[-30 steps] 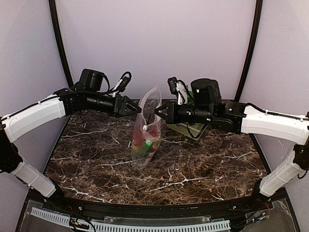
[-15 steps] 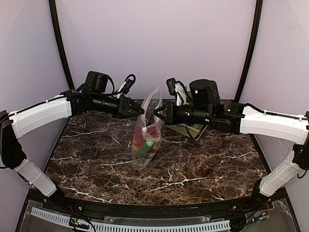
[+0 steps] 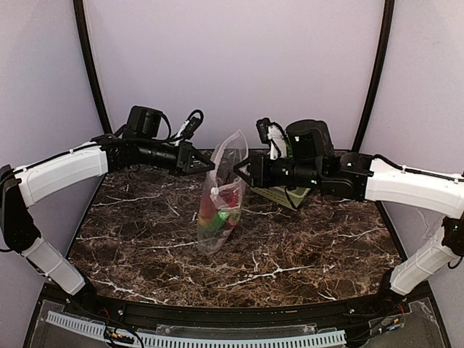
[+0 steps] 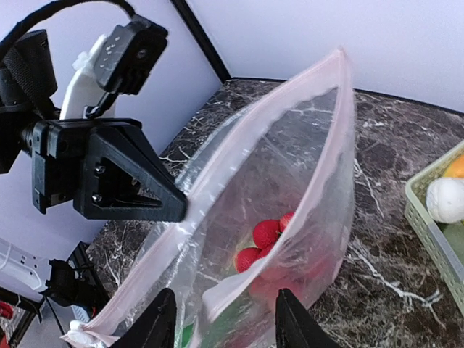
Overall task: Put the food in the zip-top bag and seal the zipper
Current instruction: Pass from the right arm to the left, then pick up the fake vegetable from the bin.
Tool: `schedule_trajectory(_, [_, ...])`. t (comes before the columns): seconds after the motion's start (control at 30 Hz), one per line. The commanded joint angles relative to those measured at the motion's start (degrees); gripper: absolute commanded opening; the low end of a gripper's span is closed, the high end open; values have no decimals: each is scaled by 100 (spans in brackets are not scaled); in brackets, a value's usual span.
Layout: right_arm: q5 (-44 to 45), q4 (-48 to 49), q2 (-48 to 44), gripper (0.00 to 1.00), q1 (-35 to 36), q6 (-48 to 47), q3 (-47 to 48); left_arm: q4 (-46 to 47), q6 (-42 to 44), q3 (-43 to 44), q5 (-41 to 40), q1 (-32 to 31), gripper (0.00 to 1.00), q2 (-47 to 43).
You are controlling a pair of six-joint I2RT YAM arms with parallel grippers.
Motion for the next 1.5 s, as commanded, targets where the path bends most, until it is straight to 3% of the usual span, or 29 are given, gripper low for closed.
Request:
schedule_trajectory(0.0, [894,-586,-532,59,-14,-178,23,270,171,-151,459,383,1,-311])
schedule_trajectory(0.1, [1163,-899,-741,74,-142,-243,-7,292,383,-310,602,549,1,-474])
schedule_trajectory(0.3, [1213,-1725,-417,88,-771,-365,348,418,905,-566,768,643,1,-787])
schedule_trajectory(0.77, [943,-1727,1598,91,-2627,-784,1439,1114,953,-1210,853,868,1,-1137])
schedule_trajectory(0.87, [800,-1510,2105,91,-2887,-861,1761,870,1126,-1252,598,883,1,-1182])
schedule_trajectory(0.97, [746,-1247,2537,92,-3053,-958,2084,715,1328,-1276,267,892,1,-1231])
schedule_trajectory(1.47, [673,-965,4581,93,-3348,-1250,4071,975,1134,-1403,387,936,1,-1223])
